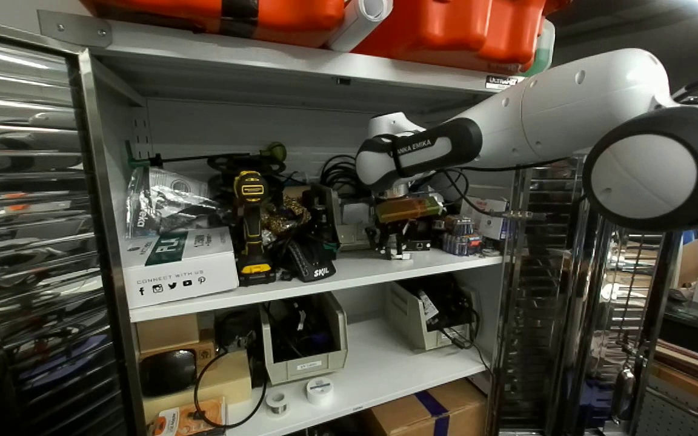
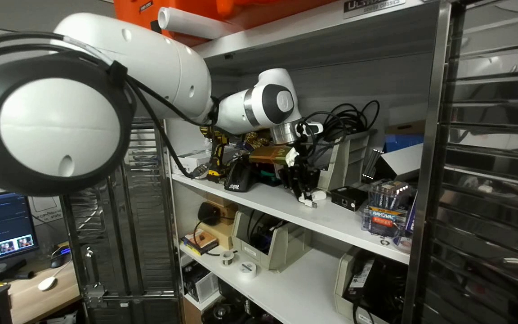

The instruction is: Pick up the white object and put it in the tool box

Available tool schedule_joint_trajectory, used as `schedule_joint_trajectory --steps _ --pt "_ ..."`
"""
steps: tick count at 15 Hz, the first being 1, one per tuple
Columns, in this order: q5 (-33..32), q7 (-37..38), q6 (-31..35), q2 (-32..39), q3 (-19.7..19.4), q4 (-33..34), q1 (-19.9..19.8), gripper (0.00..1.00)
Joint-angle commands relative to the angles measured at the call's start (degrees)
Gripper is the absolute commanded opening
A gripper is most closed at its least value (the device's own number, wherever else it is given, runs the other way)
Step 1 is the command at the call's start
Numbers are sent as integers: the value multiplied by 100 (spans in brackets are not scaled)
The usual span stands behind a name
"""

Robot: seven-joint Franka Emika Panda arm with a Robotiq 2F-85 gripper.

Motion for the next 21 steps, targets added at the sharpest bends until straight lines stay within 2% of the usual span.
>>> schedule_joint_trajectory --steps 1,2,11,14,21 --pt "33 62 -149 137 23 295 41 6" --pt "25 53 -155 85 28 241 52 11" --pt "524 -595 -617 -1139 466 -1082 -47 11" --pt "289 -239 -148 -1398 303 -1576 57 11" --pt "-108 -527 219 -1833 381 -2785 246 11"
